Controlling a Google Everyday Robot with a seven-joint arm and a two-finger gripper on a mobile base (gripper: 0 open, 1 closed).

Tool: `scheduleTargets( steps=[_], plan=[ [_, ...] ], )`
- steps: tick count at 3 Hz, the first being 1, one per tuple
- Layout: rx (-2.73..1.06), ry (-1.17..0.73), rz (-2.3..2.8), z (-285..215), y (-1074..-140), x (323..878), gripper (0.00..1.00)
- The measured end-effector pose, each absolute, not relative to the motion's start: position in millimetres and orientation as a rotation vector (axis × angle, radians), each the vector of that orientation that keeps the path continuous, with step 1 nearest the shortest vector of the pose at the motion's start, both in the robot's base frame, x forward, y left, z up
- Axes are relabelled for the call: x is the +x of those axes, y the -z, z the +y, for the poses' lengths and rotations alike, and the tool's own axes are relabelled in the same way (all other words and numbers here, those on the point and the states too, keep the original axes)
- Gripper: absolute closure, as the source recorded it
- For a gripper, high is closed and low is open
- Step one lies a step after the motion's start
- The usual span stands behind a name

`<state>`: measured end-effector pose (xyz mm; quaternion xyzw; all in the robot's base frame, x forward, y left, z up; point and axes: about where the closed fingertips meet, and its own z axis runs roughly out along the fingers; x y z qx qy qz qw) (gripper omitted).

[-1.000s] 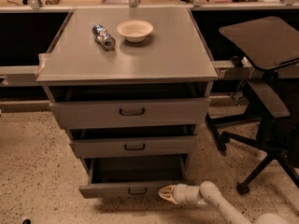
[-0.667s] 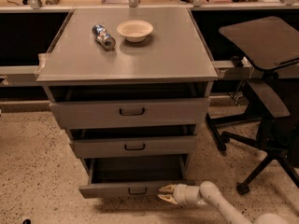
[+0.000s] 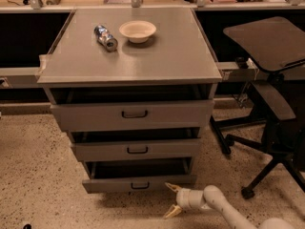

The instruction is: Close bottom drawer

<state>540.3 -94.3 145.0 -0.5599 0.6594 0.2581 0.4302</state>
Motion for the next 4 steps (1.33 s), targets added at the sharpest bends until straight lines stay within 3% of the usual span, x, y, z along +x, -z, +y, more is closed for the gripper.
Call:
scheduleTargets(
  steps=[1, 3, 4],
  plan=[
    [-1.394, -0.647, 1.646, -93.6, -144.9, 540.1, 0.00],
    [-1.351, -0.745, 1.633, -82.4, -124.2, 548.5, 0.48],
    [-1.340, -0.966, 1.559, -23.9, -95.5, 527.2, 0.71]
  ],
)
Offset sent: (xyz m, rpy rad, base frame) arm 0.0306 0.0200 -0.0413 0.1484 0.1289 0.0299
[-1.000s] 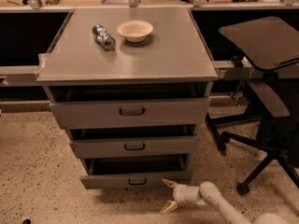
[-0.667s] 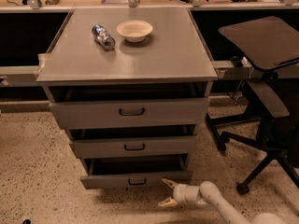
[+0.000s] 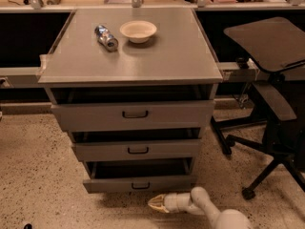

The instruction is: Close bottom drawer

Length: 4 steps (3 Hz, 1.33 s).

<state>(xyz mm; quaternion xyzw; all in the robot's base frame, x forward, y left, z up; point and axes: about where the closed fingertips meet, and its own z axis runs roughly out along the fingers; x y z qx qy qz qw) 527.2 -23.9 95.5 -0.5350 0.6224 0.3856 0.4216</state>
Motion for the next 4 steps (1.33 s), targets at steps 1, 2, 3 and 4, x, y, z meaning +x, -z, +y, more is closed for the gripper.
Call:
scheduleTargets(
  steps=[1, 2, 3, 4],
  plan=[
    [-1.341, -1.159, 1.447, 28.0, -87.0, 510.1, 0.95],
    [-1.363, -1.185, 1.406, 35.9, -93.4, 519.0, 1.00],
    [-1.363, -1.185, 1.406, 35.9, -93.4, 519.0, 1.00],
    [-1.356, -1.128, 1.419, 34.0, -93.0, 530.9, 1.00]
  ],
)
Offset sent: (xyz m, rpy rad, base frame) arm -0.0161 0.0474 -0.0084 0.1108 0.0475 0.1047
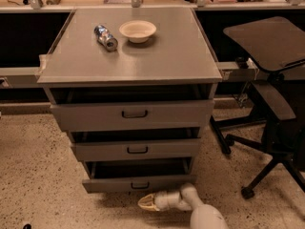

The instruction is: Close bottom drawer

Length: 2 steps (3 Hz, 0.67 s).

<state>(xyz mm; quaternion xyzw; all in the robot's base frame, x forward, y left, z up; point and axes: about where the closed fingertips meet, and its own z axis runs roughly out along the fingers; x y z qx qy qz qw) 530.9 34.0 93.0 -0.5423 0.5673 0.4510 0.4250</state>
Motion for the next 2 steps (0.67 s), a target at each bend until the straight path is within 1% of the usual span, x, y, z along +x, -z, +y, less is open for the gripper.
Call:
scheduleTargets(
  steps=[2],
  plan=[
    [-1.336, -0.982, 1.425, 22.0, -96.3, 568.3, 1.00]
  ],
)
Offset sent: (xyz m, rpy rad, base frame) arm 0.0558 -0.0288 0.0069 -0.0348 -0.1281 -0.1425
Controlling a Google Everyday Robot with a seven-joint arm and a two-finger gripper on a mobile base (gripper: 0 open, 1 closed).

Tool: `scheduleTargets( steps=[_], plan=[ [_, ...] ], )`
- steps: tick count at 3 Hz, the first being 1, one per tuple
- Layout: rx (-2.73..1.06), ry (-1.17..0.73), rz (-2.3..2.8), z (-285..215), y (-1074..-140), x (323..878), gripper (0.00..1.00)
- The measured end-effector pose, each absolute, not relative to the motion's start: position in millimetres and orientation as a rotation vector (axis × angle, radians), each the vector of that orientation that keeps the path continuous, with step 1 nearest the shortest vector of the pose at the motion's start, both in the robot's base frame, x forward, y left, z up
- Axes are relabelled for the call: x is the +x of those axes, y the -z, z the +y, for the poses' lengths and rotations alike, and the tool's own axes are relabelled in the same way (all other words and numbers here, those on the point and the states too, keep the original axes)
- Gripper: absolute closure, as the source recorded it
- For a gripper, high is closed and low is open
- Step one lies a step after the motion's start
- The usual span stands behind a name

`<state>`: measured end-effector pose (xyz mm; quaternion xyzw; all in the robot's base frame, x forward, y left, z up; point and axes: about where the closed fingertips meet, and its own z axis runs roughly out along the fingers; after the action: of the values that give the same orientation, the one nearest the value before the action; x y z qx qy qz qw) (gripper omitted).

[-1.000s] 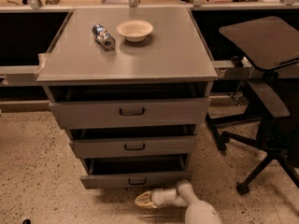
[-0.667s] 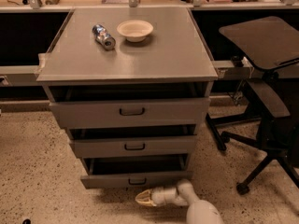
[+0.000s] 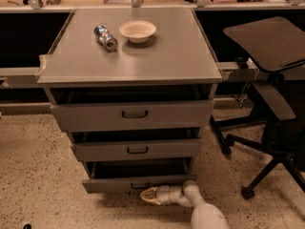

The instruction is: Close bottom drawer

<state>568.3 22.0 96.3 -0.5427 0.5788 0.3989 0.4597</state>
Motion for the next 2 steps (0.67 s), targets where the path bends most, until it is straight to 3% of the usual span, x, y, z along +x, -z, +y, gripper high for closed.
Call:
scheduleTargets(
  steps=[2],
  plan=[
    [-1.353, -0.919, 1.407, 20.4, -100.1, 582.3, 1.00]
  ],
)
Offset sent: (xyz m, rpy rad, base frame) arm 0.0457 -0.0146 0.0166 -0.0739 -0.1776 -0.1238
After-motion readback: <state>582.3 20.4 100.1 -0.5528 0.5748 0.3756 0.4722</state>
